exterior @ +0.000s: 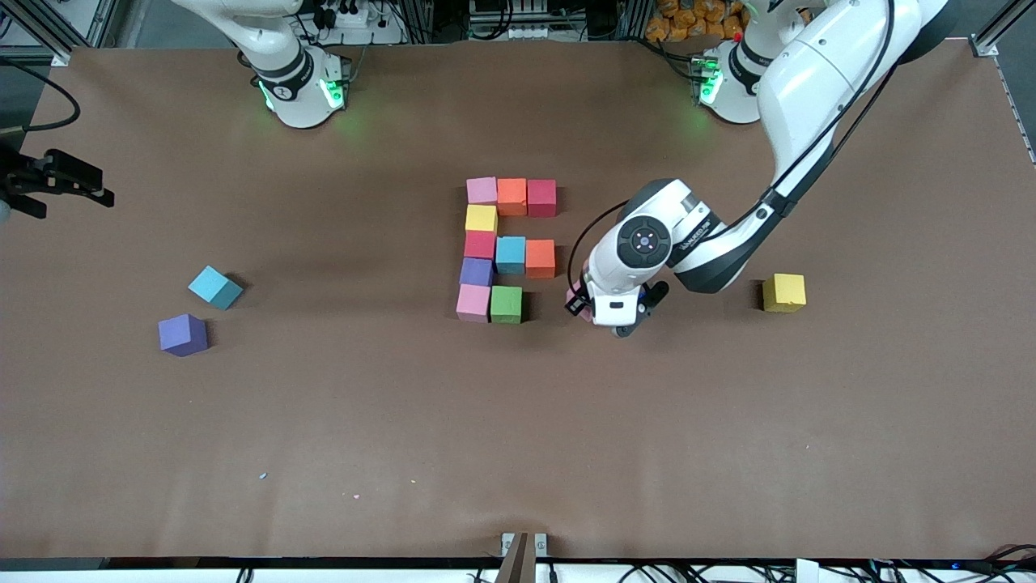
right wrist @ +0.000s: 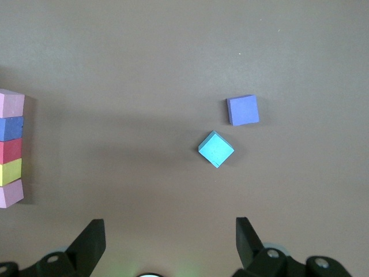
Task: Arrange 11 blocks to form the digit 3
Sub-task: 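Carry the pink cube with the left gripper to the green cube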
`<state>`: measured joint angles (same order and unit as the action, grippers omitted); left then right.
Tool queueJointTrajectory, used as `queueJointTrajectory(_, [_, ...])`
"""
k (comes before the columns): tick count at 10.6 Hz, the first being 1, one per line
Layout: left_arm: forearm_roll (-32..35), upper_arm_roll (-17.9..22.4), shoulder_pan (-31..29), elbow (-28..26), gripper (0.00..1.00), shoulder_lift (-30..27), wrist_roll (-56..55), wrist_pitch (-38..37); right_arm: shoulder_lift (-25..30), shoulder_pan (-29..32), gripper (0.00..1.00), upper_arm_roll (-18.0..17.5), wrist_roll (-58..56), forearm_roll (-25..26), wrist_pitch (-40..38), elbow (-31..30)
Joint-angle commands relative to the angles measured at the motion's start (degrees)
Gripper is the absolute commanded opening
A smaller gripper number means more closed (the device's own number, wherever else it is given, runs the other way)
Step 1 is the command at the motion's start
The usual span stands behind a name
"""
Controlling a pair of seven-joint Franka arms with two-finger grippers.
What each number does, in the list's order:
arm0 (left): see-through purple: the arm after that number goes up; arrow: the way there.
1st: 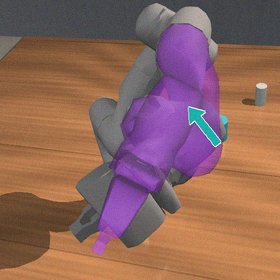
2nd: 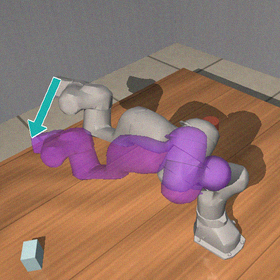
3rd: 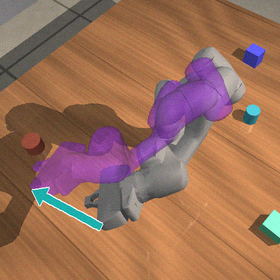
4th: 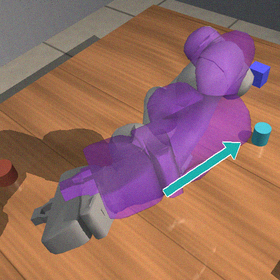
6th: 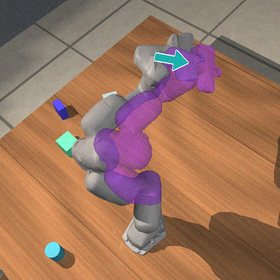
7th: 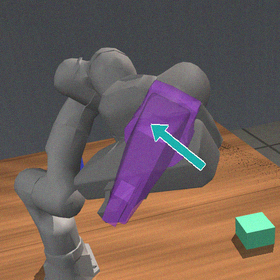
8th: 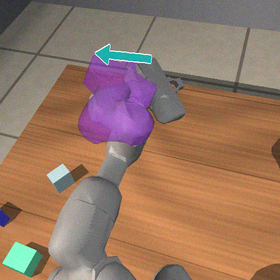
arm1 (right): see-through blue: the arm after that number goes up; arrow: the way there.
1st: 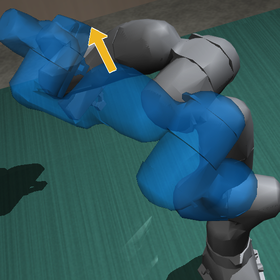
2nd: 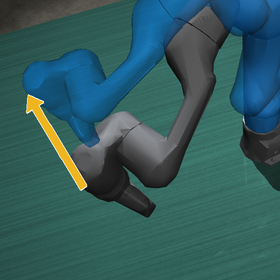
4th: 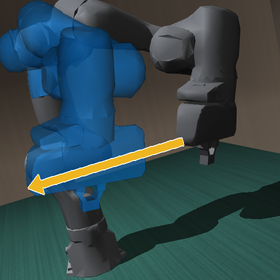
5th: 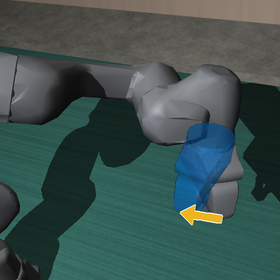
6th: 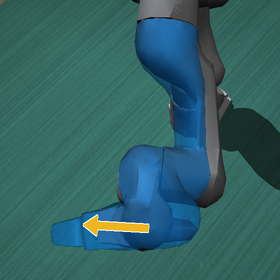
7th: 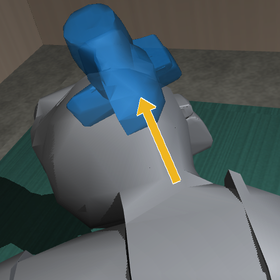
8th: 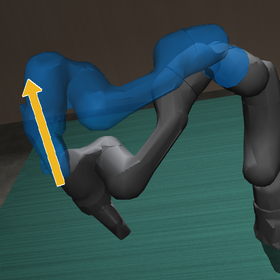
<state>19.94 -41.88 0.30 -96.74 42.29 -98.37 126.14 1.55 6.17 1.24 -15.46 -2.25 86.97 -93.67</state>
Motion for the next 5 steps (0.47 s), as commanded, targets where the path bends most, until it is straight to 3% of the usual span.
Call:
queueJointTrajectory(1, [-2.09,1.01,2.42,5.14,0.1,3.04,-15.46,-0.28,-0.49,1.21,1.0,-0.98,0.43,0.49,-0.93,1.21])
queueJointTrajectory(5, [-2.28,3.73,6.28,7.27,0.1,4.37,-27.55,2.95,-0.49,1.21,1.0,-0.98,0.43,0.49,-0.93,1.21])
